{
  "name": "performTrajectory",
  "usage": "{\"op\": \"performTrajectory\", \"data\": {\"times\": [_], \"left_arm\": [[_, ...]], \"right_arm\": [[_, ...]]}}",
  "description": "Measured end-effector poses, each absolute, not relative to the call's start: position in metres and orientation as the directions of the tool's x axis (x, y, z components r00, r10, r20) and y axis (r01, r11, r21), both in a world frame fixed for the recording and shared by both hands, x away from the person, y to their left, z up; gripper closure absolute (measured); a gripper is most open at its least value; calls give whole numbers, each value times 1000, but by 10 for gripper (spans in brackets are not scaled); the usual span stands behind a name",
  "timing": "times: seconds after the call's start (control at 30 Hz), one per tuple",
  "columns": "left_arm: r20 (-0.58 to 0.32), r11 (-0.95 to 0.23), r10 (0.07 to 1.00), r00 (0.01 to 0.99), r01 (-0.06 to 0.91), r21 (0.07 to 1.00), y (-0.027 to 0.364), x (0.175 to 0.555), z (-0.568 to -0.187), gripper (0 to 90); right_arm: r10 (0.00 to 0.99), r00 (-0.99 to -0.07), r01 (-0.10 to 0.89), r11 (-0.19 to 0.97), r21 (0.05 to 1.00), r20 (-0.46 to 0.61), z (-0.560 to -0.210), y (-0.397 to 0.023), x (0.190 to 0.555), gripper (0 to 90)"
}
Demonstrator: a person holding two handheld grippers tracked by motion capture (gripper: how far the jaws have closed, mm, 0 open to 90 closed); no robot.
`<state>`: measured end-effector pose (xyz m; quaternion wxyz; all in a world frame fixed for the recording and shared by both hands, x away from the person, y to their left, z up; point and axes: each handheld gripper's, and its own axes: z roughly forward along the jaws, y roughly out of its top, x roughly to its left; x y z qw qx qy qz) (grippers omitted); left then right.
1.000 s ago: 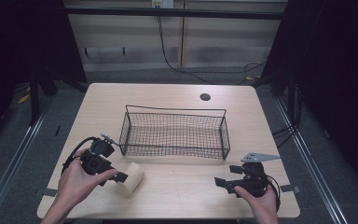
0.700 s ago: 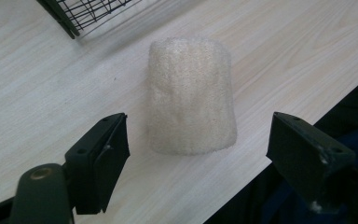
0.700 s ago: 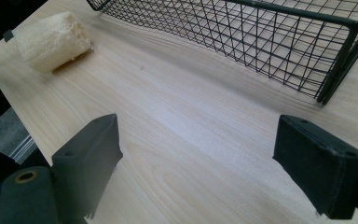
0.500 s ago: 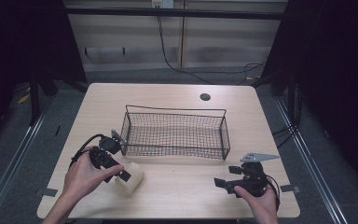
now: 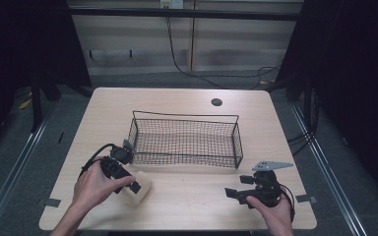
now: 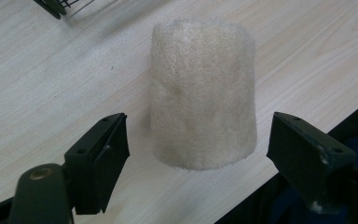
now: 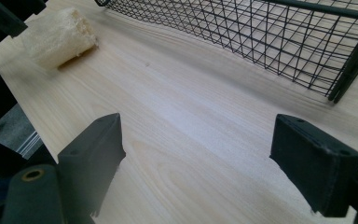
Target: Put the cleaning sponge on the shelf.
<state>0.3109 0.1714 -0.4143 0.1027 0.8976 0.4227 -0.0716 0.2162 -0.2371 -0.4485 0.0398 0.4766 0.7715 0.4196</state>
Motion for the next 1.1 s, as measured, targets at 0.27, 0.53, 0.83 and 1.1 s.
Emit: {"op": "performTrajectory", "data": {"times": [0.27,0.53,0.83,1.1], "left_arm": [[-185,-638,747,638,767,70,160,313,-425,194],[-165,-648,746,645,761,46,150,313,-434,221],[-159,-647,753,639,763,3,147,312,-447,227],[-152,-665,739,656,747,-10,144,312,-450,238]], "right_arm": [[767,-542,707,195,680,343,-449,-237,216,167],[765,-544,708,196,679,345,-449,-236,217,167],[762,-547,707,199,679,346,-450,-236,217,167],[764,-541,710,190,679,352,-449,-237,216,177]]}}
